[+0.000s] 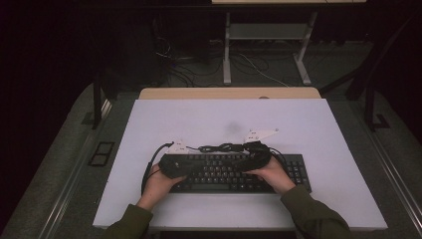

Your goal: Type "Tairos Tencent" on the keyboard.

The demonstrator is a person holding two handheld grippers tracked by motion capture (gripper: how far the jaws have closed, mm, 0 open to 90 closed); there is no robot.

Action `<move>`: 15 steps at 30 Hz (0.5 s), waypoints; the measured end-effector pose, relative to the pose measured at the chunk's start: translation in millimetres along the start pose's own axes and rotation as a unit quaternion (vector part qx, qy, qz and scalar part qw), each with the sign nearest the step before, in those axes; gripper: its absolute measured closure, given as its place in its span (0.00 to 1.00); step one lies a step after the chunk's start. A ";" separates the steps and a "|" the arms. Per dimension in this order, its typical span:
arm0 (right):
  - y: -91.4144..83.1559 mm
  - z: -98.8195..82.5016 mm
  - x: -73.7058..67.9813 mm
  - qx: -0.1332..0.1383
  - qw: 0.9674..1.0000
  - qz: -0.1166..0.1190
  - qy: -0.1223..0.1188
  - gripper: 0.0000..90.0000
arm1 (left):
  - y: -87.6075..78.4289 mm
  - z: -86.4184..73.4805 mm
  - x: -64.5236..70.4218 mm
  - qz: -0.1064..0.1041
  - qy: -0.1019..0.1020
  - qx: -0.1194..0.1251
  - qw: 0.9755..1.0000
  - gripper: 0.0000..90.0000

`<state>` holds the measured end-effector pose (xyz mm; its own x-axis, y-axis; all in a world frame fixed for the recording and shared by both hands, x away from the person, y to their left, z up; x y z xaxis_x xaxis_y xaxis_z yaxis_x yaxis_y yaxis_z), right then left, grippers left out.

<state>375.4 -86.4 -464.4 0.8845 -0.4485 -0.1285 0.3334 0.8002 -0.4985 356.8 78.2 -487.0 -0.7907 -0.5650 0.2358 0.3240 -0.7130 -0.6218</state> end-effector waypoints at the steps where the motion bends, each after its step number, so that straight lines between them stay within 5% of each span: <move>1: 0.0 -0.1 0.1 0.000 1.000 0.000 0.000 0.30 | 0.0 0.0 -0.2 0.000 -0.001 0.000 1.000 0.99; 15: 0.5 -0.5 -0.5 -0.002 1.000 0.000 -0.002 0.30 | 1.6 -2.0 -1.3 0.000 -0.004 -0.006 1.000 0.99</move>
<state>375.0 -85.9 -465.0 0.8857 -0.4468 -0.1258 0.3315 0.7985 -0.5025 357.4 78.6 -489.8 -0.7869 -0.5677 0.2420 0.3171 -0.7084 -0.6305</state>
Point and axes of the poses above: each handheld gripper's, and its own axes: y roughly forward along the jaws, z roughly out of its top, x roughly to its right, the point moved 8 cm from there along y, roughly forward along the jaws, and after that the axes turned 7 degrees about -y, right-handed, at the moved point
